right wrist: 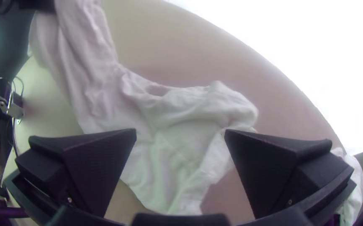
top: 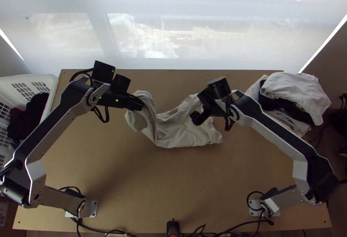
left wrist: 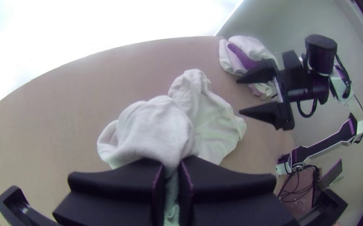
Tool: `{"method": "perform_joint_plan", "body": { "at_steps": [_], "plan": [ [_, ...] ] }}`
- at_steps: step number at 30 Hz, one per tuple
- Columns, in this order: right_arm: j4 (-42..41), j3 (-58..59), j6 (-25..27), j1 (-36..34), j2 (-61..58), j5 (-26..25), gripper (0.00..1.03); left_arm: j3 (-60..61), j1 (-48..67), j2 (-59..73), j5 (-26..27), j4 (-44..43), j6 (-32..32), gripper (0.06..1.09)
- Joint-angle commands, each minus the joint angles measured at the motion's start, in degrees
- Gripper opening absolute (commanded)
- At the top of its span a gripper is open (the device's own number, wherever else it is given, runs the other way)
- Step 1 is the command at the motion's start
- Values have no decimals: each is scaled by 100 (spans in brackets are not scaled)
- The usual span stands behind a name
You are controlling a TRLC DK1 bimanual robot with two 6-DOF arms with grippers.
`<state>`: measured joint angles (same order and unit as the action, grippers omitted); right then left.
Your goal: Fold the t-shirt
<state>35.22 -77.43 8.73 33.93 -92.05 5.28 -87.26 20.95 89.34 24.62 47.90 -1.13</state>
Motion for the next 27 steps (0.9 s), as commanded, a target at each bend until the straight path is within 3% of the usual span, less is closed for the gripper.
{"method": "perform_joint_plan", "body": {
  "at_steps": [1, 14, 27],
  "plan": [
    [398, -88, -3, -1205, 803, 114, 98, -520, 454, 400, -1, -123, -107, 9],
    [661, 527, -38, -1486, 1646, 114, 98, -1733, 1640, 1586, 25, -1028, -520, 9],
    [837, 413, -82, -1398, 1726, 105, 98, -2014, 2124, 2668, -124, -1872, -564, 9]
  ]
}}
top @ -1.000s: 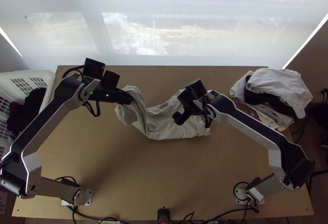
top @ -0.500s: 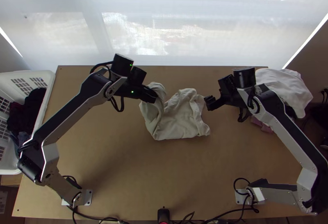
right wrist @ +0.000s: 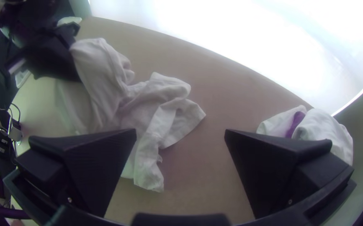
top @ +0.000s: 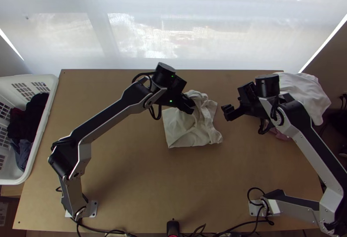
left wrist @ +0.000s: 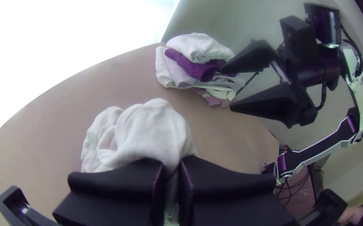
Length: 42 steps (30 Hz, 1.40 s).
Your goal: Fold the t-shirt
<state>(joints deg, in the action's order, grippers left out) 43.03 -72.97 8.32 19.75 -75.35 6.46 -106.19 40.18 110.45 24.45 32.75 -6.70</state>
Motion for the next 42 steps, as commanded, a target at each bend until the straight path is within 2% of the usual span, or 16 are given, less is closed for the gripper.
{"method": "perform_joint_plan", "body": {
  "at_steps": [1, 9, 10, 11, 13, 14, 15, 24, 29, 33, 38, 42],
  "plan": [
    [66, -33, -49, 29, 64, -13, 98, -121, 200, 635, -151, -410, -16, 9],
    [127, -68, -32, 126, 56, -13, 98, -200, 376, 1250, -195, -621, -68, 10],
    [127, -77, -32, 135, 47, -13, 98, -209, 385, 1303, -186, -586, -68, 18],
    [127, -77, -41, 143, 47, -13, 98, -218, 402, 1330, -177, -542, -68, 35],
    [127, -68, -41, 161, 38, -13, 98, -341, 446, 1338, -177, -234, 2, 81],
    [127, -68, -41, 170, 38, -13, 98, -411, 446, 1312, -168, -50, 55, 99],
    [127, -68, -41, 179, 38, -13, 98, -464, 446, 1250, -160, 117, 116, 104],
    [57, -68, 179, 398, -94, -13, 98, -218, -520, -6, 69, 1629, 564, 104],
    [-242, -139, 232, 847, -542, -13, 98, 1092, -916, -595, 87, 1673, 1021, 104],
    [-629, -367, 249, 1374, -1228, -13, 98, 1953, -898, -657, 43, 1392, 1092, 104],
    [-752, -1018, 188, 1875, -2203, -4, 98, 2375, -714, -578, -80, 1075, 1021, 104],
    [-778, -798, 179, 2051, -2599, -4, 98, 2481, -608, -419, -221, 979, 1004, 104]
  ]
}}
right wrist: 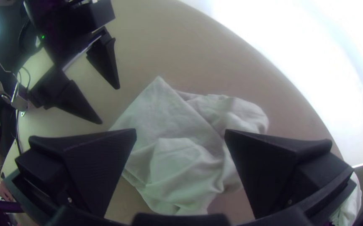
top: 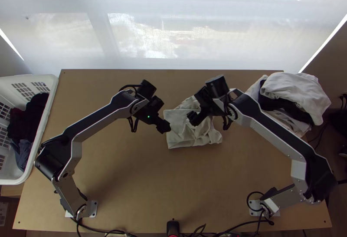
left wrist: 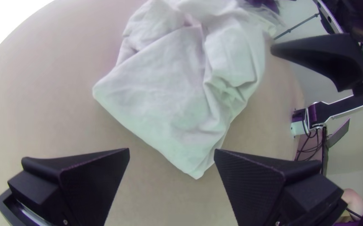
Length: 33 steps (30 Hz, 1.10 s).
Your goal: Fold the t-shirt
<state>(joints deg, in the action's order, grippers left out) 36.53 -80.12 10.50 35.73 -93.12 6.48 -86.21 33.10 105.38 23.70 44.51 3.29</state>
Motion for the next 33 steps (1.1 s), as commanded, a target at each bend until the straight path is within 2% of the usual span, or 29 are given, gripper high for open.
{"method": "perform_joint_plan", "body": {
  "at_steps": [1, 8, 16, 21, 33],
  "plan": [
    [-208, 84, -39, 444, -830, -6, 98, 483, 109, 123, -164, -197, 5, 104],
    [-542, 1411, 84, -347, -426, 81, 98, 492, 188, 272, -252, -259, -30, 104],
    [-542, 2369, 207, -927, 760, 231, 98, 386, 197, 219, -279, -197, -65, 104],
    [-445, 2395, 189, -945, 1112, 248, 98, -36, 153, 176, -279, -30, -118, 104],
    [-419, 2026, -505, -953, 1428, 284, 98, -1196, 399, 1125, -279, -355, -347, 104]
  ]
}}
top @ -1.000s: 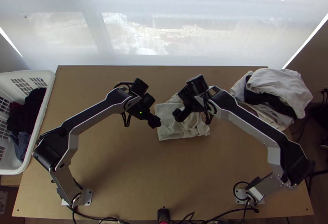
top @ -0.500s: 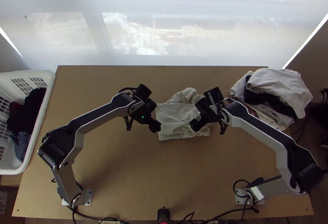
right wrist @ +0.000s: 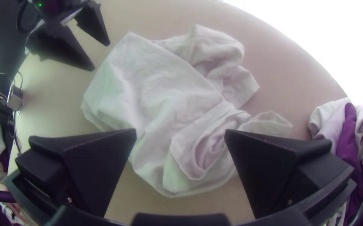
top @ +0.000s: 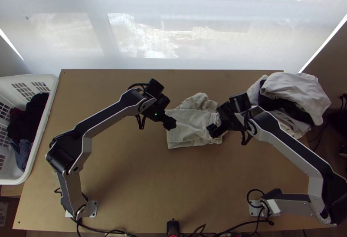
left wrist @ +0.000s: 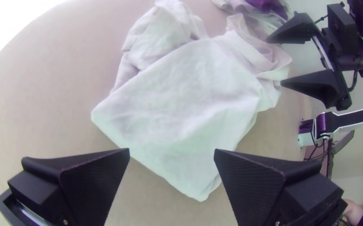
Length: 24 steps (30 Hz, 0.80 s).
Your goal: Fold the t-shirt
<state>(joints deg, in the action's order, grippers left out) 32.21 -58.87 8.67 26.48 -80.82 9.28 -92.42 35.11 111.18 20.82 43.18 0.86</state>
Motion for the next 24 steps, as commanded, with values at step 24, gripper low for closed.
{"method": "perform_joint_plan", "body": {
  "at_steps": [24],
  "plan": [
    [75, 148, -374, -319, 374, 4, 98, -180, -857, 756, 1, 112, 529, 103]
  ]
}}
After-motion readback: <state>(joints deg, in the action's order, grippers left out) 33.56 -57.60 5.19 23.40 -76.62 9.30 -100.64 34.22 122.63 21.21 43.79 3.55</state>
